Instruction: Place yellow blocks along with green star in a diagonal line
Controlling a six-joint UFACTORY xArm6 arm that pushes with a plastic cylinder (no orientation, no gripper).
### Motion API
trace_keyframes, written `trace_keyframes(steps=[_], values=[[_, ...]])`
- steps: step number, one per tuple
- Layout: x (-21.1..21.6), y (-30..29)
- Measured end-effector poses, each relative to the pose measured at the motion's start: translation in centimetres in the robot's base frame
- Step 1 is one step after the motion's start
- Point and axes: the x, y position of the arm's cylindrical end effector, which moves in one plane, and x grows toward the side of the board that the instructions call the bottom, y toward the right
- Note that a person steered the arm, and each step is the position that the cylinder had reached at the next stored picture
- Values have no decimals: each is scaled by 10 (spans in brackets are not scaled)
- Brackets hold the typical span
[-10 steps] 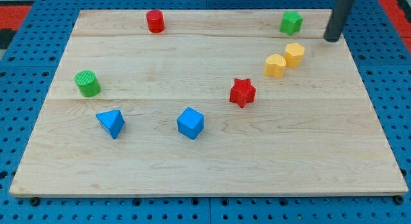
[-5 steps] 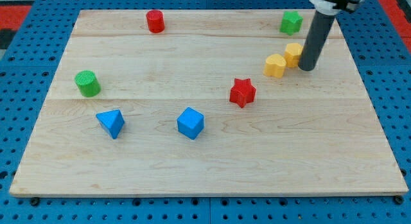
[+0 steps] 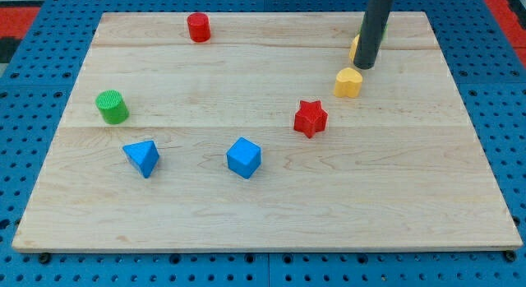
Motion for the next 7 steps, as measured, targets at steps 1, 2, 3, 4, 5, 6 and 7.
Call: trace_keyframes(steps=[1,2,3,4,5,6,7], values=[[-6,-11],[-4,-17],[11,-23],[16,-32],[3,-55],[-27,-71],[-49,-40]])
